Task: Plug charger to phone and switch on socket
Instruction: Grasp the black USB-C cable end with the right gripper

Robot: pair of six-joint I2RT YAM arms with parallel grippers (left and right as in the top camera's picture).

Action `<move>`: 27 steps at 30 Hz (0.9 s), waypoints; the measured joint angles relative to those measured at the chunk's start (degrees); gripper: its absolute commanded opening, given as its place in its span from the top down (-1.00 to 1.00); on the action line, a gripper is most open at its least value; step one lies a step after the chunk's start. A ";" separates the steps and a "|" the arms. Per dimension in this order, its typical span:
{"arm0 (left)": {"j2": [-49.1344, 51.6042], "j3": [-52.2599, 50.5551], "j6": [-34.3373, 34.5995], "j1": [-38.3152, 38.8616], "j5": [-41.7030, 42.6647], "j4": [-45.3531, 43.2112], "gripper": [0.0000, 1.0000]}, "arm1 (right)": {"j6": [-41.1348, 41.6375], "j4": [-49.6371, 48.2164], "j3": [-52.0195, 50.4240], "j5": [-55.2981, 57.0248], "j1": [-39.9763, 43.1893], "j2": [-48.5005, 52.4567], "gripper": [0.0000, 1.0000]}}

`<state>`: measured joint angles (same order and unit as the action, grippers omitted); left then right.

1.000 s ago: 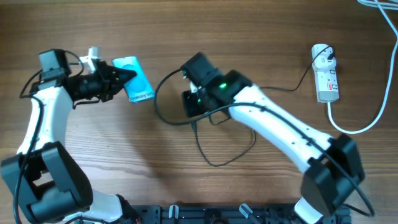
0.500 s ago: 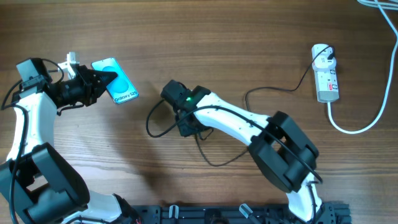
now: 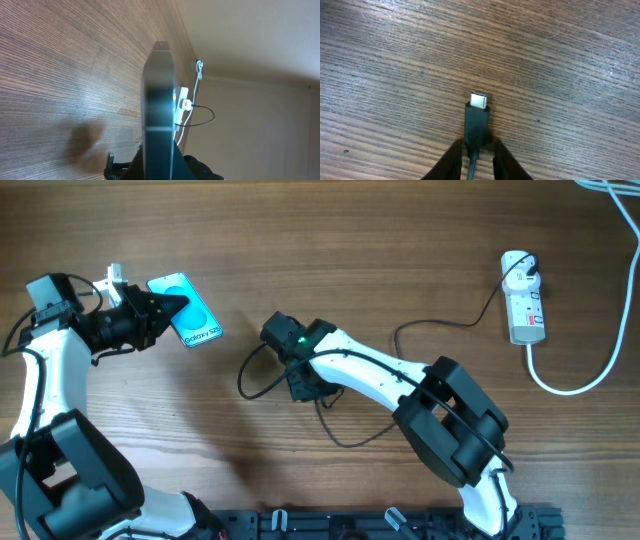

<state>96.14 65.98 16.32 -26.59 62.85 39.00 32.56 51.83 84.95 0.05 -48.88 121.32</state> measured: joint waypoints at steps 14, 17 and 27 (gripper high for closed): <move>0.00 0.00 -0.83 0.00 0.04 -0.02 0.92 | 1.25 1.36 0.00 -0.22 0.09 0.02 0.92; 0.00 -0.02 -2.82 -0.39 3.19 -0.20 0.92 | -1.18 2.19 -0.07 -2.84 1.16 -0.24 0.92; -1.05 -0.02 -6.64 -4.76 19.52 1.66 0.92 | -27.65 -2.73 0.07 -39.69 9.94 -22.64 0.91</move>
<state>95.09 65.95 9.67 -31.35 82.37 40.66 4.91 49.10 85.01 -39.64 -38.94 98.67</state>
